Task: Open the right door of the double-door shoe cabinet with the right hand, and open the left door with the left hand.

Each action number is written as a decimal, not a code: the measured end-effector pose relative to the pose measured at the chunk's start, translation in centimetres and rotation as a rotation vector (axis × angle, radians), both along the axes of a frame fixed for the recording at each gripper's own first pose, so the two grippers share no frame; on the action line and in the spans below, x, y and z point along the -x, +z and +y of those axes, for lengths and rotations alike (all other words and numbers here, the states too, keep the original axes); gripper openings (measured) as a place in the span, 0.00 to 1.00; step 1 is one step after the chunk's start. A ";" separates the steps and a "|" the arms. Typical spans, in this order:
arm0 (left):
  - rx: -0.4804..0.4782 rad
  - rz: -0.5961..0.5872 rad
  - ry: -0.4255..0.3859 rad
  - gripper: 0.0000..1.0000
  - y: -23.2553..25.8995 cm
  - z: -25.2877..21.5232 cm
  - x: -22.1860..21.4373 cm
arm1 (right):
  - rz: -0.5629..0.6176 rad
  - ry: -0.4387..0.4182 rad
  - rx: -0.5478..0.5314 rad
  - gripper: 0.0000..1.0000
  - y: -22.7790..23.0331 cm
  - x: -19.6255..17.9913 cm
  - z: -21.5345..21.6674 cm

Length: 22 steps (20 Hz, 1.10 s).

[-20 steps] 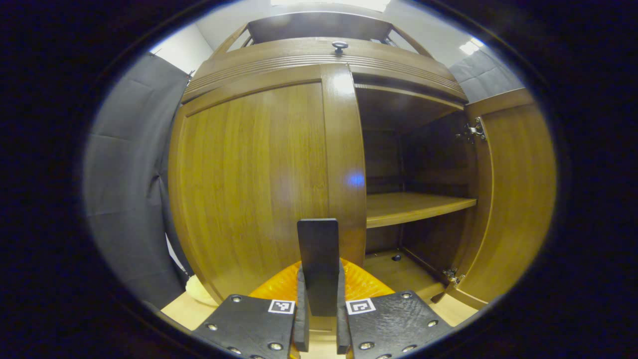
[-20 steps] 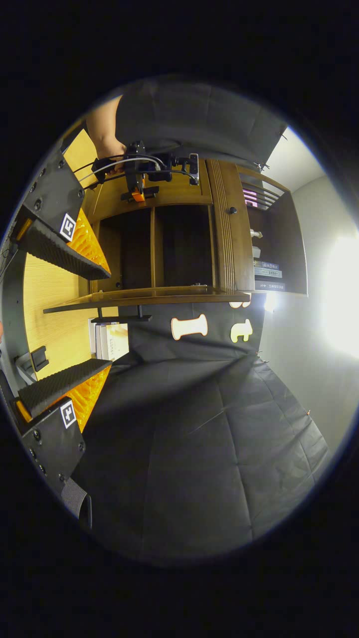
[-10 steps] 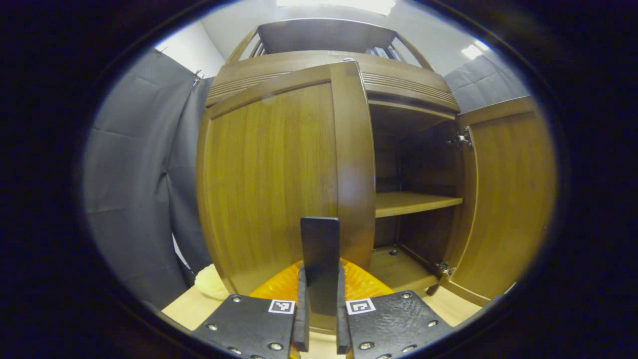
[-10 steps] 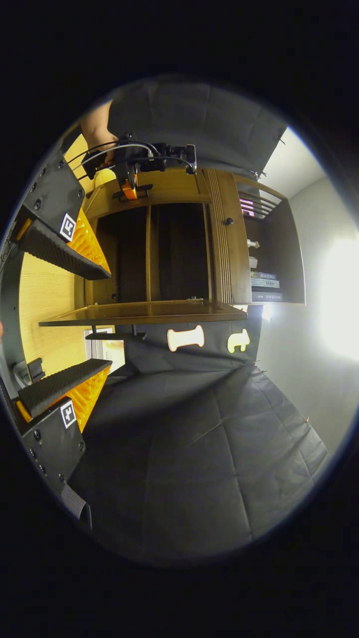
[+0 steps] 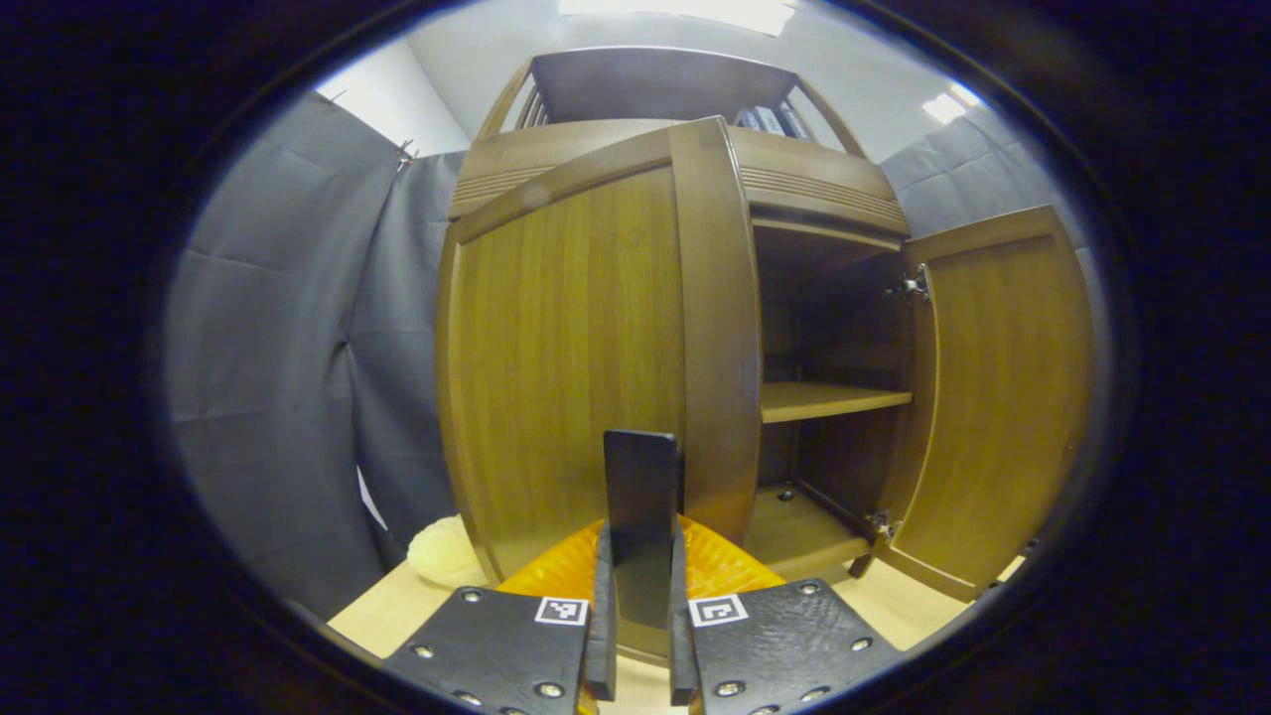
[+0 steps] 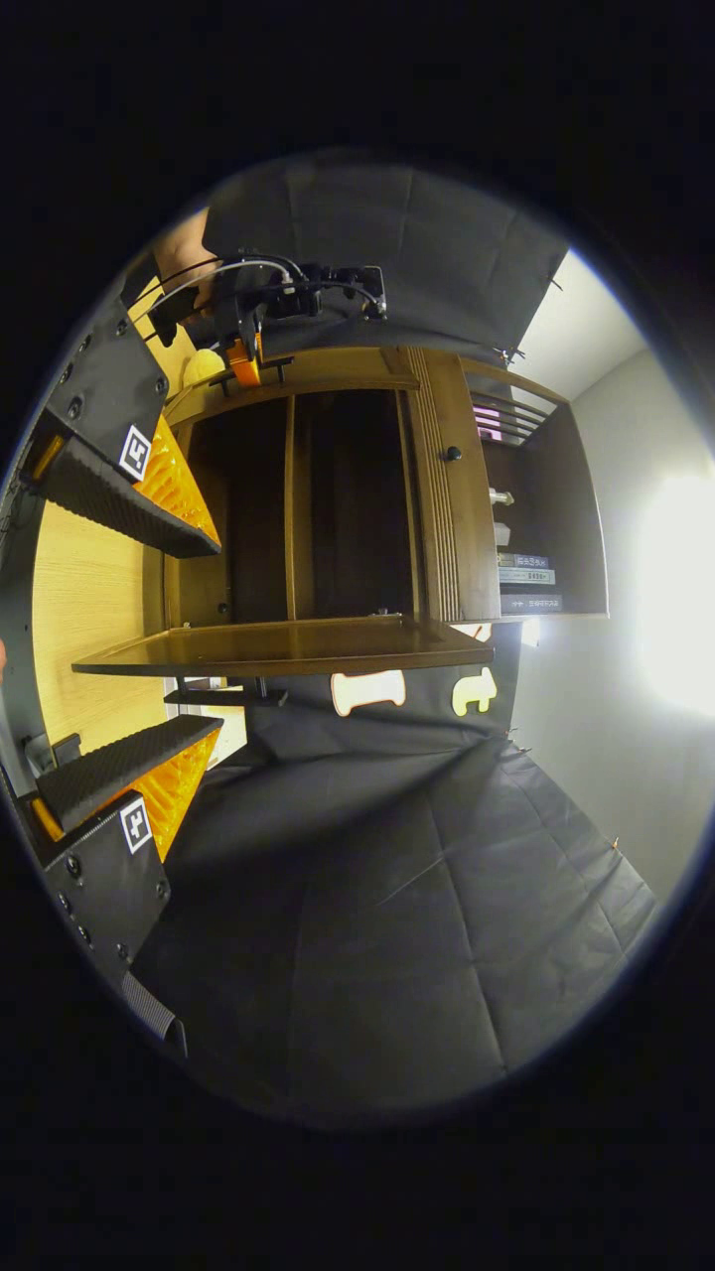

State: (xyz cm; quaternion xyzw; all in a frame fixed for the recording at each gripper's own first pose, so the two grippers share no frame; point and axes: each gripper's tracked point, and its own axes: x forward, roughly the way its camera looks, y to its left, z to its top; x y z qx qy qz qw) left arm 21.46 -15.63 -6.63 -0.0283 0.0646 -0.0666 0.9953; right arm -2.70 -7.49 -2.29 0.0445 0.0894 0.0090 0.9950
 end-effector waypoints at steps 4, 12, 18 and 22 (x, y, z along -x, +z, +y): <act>0.004 0.001 0.006 0.22 -0.1 1.1 1.0 | -0.001 0.017 -0.002 0.96 0.1 -0.3 0.8; -0.014 -0.003 0.026 0.22 -0.2 4.0 3.3 | 0.002 0.056 -0.010 0.95 -0.2 -0.7 2.9; -0.015 0.002 0.030 0.24 -0.4 5.5 4.3 | -0.002 0.095 -0.009 0.95 0.0 -1.2 5.0; -0.024 0.000 0.040 0.24 -0.5 7.0 5.1 | -0.008 0.117 -0.009 0.95 0.1 -1.4 6.1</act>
